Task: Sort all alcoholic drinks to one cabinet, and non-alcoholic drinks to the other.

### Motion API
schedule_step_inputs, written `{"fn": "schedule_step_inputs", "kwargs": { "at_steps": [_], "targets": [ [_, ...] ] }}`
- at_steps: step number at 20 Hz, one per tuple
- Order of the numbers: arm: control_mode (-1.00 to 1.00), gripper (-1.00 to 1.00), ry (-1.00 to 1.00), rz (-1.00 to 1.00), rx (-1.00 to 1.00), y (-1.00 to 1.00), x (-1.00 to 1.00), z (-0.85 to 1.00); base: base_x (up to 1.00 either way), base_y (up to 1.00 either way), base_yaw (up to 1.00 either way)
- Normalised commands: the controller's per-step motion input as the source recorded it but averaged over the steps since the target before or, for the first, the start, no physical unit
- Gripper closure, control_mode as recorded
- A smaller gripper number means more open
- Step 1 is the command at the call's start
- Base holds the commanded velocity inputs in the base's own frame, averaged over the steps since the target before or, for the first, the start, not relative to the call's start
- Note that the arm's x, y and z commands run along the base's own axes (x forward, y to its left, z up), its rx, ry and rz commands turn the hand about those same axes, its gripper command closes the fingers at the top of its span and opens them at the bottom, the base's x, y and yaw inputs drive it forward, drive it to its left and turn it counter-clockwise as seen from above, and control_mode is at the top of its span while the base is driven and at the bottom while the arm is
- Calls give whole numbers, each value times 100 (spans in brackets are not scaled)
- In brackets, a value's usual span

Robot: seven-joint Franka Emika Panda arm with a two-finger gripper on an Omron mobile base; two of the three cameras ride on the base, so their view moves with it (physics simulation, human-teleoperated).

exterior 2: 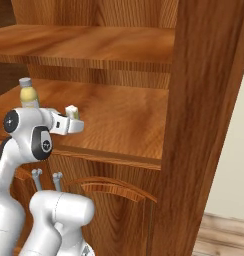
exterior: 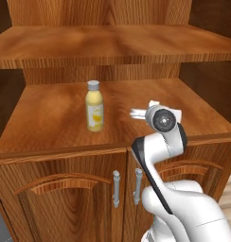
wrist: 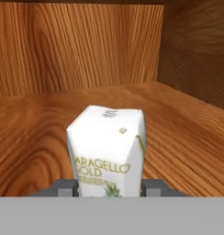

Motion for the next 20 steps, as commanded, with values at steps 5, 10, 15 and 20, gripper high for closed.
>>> {"fn": "schedule_step_inputs", "kwargs": {
  "at_steps": [5,10,15,20],
  "targets": [
    [-100,100,0,0,0,0,31,-19,0,0,0],
    [-100,100,0,0,2,0,25,-13,0,0,0],
    [-100,100,0,0,3,0,20,-10,0,0,0],
    [-100,100,0,0,4,0,18,-9,0,0,0]
  ]
}}
